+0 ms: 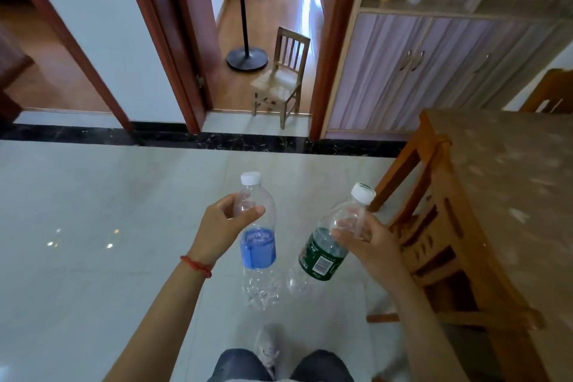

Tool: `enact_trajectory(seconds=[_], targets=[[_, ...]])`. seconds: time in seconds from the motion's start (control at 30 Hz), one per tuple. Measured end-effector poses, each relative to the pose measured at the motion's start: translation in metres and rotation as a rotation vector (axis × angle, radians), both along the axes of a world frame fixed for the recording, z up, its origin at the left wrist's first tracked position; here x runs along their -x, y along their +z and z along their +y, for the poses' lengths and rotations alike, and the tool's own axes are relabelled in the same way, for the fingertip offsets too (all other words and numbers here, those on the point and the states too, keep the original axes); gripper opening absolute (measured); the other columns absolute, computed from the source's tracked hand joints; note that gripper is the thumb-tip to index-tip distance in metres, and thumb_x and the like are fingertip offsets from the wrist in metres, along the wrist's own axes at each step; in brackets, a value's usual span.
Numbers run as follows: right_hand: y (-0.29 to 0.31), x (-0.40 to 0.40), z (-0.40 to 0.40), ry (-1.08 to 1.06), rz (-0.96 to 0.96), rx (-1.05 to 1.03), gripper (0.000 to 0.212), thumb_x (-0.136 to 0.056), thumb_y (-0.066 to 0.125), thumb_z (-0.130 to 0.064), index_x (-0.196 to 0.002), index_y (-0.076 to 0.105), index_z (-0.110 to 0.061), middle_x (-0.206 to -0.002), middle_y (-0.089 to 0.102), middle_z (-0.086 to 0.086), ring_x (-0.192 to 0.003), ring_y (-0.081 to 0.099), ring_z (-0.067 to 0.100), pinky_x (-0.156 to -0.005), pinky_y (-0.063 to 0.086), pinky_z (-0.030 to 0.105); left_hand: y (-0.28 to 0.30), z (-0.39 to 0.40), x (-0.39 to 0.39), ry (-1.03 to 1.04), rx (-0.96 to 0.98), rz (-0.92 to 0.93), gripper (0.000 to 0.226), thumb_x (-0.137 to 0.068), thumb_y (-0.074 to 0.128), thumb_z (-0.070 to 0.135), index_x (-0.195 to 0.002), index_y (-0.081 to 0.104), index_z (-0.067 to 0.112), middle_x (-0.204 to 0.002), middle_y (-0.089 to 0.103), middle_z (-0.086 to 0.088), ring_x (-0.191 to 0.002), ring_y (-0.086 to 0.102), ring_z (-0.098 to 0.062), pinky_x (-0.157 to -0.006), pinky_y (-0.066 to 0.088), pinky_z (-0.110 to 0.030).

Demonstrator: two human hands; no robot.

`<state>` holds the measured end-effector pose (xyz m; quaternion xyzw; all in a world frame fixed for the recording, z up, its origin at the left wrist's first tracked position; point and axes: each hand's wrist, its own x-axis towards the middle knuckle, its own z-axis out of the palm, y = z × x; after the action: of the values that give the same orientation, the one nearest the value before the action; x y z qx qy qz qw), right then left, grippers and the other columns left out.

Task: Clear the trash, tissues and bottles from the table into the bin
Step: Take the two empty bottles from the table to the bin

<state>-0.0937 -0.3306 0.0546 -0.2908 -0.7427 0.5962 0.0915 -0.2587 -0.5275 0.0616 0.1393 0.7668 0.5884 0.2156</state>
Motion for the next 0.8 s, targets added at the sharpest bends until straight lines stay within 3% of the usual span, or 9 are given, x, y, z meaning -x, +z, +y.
enact_trajectory(seconds=[0.07, 0.2, 0.43, 0.67, 0.8], targets=[[0.000, 0.022, 0.016, -0.012, -0.009, 0.008, 0.063, -0.062, 0.070, -0.049, -0.117, 0.054, -0.024, -0.106, 0.066, -0.010, -0.099, 0.061, 0.005, -0.068, 0.050, 0.009, 0.000, 0.019, 0.026, -0.009, 0.011, -0.001, 0.018, -0.078, 0.068, 0.023, -0.095, 0.061, 0.025, -0.087, 0.065, 0.011, -0.079, 0.060, 0.000, -0.065, 0.044, -0.012], [0.000, 0.066, 0.054, -0.043, -0.025, 0.030, 0.064, -0.062, 0.069, -0.048, -0.118, 0.052, -0.023, -0.110, 0.065, -0.004, -0.102, 0.061, 0.013, -0.083, 0.054, 0.032, -0.004, 0.063, 0.077, -0.046, 0.005, -0.014, 0.019, -0.079, 0.067, 0.021, -0.096, 0.059, 0.023, -0.088, 0.064, 0.008, -0.080, 0.060, -0.005, -0.067, 0.045, -0.016], [-0.009, 0.151, 0.142, -0.080, -0.001, 0.012, 0.045, -0.069, 0.071, -0.037, -0.109, 0.053, -0.027, -0.100, 0.063, -0.016, -0.088, 0.062, -0.004, -0.062, 0.048, 0.006, -0.012, 0.155, 0.166, -0.085, -0.004, -0.012, 0.020, -0.079, 0.067, 0.023, -0.097, 0.059, 0.026, -0.090, 0.064, 0.011, -0.085, 0.059, 0.000, -0.067, 0.044, -0.015], [-0.002, 0.233, 0.248, -0.107, -0.024, 0.009, 0.040, -0.067, 0.070, -0.044, -0.103, 0.055, -0.033, -0.096, 0.066, -0.015, -0.077, 0.063, -0.004, -0.053, 0.045, 0.005, 0.002, 0.261, 0.253, -0.124, -0.025, 0.007, 0.019, -0.079, 0.067, 0.022, -0.097, 0.062, 0.027, -0.089, 0.068, 0.008, -0.083, 0.063, -0.005, -0.067, 0.046, -0.014], [0.000, 0.271, 0.292, -0.141, -0.033, 0.015, 0.033, -0.069, 0.071, -0.040, -0.099, 0.056, -0.034, -0.094, 0.065, -0.018, -0.081, 0.061, -0.009, -0.057, 0.046, 0.005, 0.007, 0.309, 0.295, -0.172, -0.041, 0.013, 0.021, -0.078, 0.068, 0.020, -0.099, 0.064, 0.021, -0.091, 0.069, 0.003, -0.085, 0.064, -0.009, -0.070, 0.047, -0.017]])
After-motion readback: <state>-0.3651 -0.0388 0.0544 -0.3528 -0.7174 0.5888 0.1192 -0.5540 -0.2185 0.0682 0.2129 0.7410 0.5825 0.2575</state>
